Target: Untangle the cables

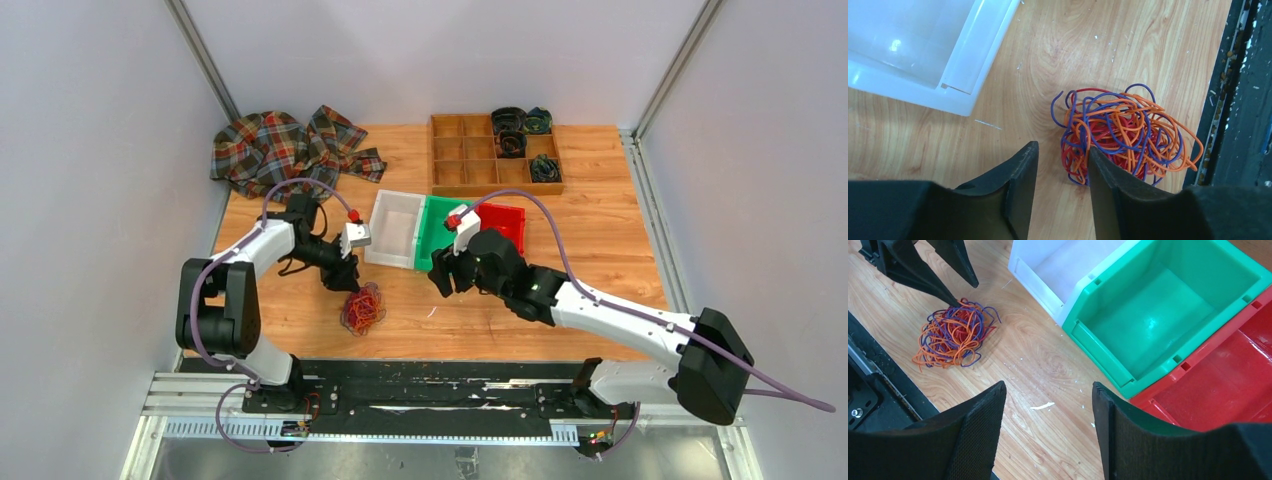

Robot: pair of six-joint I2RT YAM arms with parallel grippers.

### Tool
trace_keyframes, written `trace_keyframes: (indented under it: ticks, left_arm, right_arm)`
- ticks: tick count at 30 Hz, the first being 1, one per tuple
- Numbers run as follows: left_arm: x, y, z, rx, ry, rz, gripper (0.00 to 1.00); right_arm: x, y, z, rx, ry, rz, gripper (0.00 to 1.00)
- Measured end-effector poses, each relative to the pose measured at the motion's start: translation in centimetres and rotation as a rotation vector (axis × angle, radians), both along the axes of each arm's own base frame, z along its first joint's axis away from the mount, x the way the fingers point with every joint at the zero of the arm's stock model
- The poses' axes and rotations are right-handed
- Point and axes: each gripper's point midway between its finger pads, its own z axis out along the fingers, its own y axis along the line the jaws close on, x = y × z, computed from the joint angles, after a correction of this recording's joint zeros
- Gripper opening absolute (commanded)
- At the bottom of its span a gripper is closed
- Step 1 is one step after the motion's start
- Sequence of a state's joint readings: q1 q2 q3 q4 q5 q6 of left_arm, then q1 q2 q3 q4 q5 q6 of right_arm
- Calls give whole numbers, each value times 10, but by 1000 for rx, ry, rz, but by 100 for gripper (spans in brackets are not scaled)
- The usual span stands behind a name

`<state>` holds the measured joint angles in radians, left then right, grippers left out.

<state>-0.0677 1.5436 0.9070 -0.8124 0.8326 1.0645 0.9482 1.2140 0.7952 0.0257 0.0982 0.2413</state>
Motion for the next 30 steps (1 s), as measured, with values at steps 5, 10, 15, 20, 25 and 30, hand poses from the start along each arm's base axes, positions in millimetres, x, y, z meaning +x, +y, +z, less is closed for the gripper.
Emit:
trace_keyframes:
  ticks: [5,10,15,20,25,30]
  left_arm:
    - [2,-5,4,-4,-4,-9,11]
    - [3,-7,15,-4,-31,4,2]
    - [2,-10,44,-13,-110,31,1]
    - [-6,-16,68,-20,-134,78,1]
    - [-12,-22,91,-47,-101,170,1]
    - [-20,-28,119,-92,-94,245,1]
  right_arm:
    - [-4,3,-1,-4,2,13,59]
    - [-4,4,-4,-10,6,14,57]
    - [-2,7,-5,-5,3,15,59]
    - [-8,24,-4,15,-17,55,75]
    - [-16,52,6,58,-90,123,82]
    - [-20,82,23,105,-164,172,82]
